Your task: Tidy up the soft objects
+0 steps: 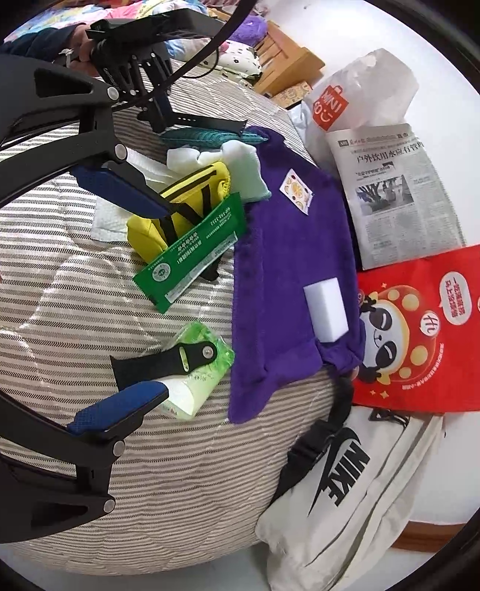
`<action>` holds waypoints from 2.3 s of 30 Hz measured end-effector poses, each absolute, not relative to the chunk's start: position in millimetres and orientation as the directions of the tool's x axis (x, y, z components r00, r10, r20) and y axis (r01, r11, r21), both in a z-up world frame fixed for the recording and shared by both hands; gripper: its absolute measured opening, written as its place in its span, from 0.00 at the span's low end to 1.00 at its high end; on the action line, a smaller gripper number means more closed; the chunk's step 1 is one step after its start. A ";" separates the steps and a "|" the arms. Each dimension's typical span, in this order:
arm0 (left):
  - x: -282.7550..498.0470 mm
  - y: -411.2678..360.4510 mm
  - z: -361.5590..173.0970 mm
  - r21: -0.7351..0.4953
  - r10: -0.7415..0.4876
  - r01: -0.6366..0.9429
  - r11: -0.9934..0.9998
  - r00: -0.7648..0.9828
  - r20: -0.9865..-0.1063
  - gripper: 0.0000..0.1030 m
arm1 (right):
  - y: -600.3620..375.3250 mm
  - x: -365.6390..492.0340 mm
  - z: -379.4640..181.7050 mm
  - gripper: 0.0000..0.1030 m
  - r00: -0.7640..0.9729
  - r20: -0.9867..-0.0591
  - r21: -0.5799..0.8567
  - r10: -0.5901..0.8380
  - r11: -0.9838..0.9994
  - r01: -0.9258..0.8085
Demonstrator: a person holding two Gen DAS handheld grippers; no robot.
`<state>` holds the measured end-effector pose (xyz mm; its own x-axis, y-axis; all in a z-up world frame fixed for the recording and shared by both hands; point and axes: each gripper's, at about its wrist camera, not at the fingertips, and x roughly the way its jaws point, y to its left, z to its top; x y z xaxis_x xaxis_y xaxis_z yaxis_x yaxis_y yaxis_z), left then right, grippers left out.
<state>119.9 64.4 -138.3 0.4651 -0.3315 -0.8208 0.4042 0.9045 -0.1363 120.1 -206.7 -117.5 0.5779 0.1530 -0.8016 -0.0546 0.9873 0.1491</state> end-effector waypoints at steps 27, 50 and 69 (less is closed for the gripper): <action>143.2 46.8 -132.8 -0.119 -0.296 0.375 0.919 0.459 -0.838 0.15 | -212.4 123.4 -132.2 0.87 0.535 -0.829 0.159 0.161 0.986 -0.049; 133.6 58.7 -113.2 -0.188 -0.353 0.361 0.914 0.474 -0.807 0.17 | -226.8 124.7 -133.2 0.87 0.534 -0.831 0.170 0.155 0.985 -0.022; 129.5 59.8 -112.8 -0.191 -0.348 0.349 0.918 0.474 -0.809 0.17 | -254.0 136.5 -181.8 0.81 0.494 -0.865 0.108 0.085 0.994 0.018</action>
<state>129.5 59.8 -112.8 0.4735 -0.3480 -0.8091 0.3486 0.9177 -0.1906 136.5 -254.0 -181.8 0.4940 0.0850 -0.8653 0.0177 0.9940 0.1078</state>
